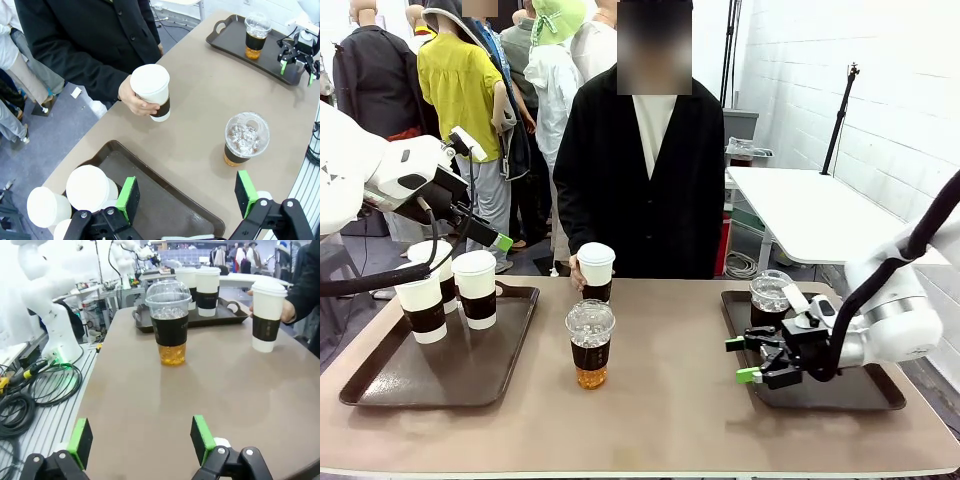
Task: Distribute the coffee onto the tray.
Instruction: Pick up another iced Americano from the middle of the table and place it on the right Handle tray.
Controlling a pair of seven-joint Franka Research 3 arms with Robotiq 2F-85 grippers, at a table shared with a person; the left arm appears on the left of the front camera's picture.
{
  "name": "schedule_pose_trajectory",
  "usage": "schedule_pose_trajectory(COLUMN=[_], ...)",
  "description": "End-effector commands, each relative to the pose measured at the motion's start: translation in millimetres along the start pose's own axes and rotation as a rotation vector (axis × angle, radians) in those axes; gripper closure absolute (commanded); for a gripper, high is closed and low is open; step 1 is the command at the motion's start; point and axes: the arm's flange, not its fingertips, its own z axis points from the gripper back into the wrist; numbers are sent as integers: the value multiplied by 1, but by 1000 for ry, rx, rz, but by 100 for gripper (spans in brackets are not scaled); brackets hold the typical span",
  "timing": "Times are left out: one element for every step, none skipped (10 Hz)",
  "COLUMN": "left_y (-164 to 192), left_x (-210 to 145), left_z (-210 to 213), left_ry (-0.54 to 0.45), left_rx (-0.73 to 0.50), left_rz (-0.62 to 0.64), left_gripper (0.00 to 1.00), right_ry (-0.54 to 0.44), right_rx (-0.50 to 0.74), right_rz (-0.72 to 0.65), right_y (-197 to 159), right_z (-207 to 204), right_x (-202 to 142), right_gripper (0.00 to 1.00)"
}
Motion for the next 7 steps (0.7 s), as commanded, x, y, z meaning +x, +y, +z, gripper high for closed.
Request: schedule_pose_trajectory(left_y=[1,1,1,1,1,1,1], left_x=[-1,-1,-1,-1,-1,-1,-1], left_z=[1,1,1,1,1,1,1], left_ry=[7,7,7,7,7,7,7], left_rx=[-4,-4,-4,-4,-4,-4,-4], left_rz=[-1,-1,-1,-1,-1,-1,-1], left_gripper=[0,0,0,0,0,0,0], right_ry=[6,0,-7,-9,-27,-39,-48], right_rx=[-32,-70,-92,-114,-100,-98,-81], right_rz=[24,23,28,37,21,17,9], right_y=[6,1,-5,-9,-13,-15,-17], right_z=[-31,-45,-59,-70,-78,-86,-91], right_x=[4,5,6,8,9,11,13], right_gripper=[0,0,0,0,0,0,0])
